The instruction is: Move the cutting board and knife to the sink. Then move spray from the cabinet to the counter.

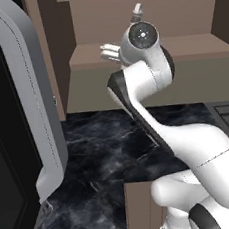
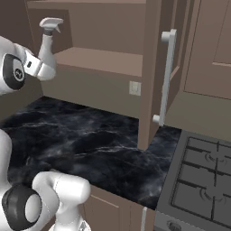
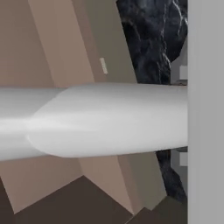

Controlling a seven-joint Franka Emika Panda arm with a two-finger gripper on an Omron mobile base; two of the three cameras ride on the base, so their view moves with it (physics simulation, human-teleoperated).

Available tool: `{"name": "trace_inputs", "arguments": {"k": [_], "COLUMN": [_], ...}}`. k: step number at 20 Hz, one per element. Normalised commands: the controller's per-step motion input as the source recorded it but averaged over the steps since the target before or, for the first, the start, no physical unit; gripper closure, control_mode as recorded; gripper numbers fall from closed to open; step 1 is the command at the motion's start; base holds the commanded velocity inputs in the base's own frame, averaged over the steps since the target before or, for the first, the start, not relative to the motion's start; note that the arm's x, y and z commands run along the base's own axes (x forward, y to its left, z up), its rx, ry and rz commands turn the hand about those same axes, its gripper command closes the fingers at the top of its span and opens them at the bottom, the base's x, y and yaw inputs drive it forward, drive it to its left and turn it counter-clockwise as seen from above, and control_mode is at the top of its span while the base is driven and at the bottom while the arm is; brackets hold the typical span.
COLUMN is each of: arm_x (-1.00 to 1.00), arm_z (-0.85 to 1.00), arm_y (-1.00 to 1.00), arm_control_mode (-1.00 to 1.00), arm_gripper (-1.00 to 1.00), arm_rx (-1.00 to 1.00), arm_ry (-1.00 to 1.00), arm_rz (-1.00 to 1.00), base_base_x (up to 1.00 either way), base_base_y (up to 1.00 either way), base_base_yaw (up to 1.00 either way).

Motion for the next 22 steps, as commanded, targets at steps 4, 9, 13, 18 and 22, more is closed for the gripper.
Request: {"name": "trace_inputs", "arguments": {"k": [4, 9, 13, 18, 22], "arm_x": [-0.64, -0.61, -0.60, -0.62, -0.60], "arm_z": [-0.02, -0.01, -0.06, -0.12, -0.14], "arm_y": [-0.05, -0.13, -0.07, -0.02, -0.02], "arm_control_mode": [-1.00, -1.00, -1.00, -1.00, -1.00], "arm_gripper": [1.00, 1.00, 1.00, 1.00, 1.00], "arm_rx": [0.00, 0.00, 0.00, 0.00, 0.00], "arm_ry": [0.00, 0.00, 0.00, 0.00, 0.00], "arm_rz": [0.30, 0.35, 0.39, 0.39, 0.39], "base_base_x": [0.00, 0.00, 0.00, 0.00, 0.00], "base_base_y": [0.00, 0.00, 0.00, 0.00, 0.00], "base_base_yaw": [0.00, 0.00, 0.00, 0.00, 0.00]}}
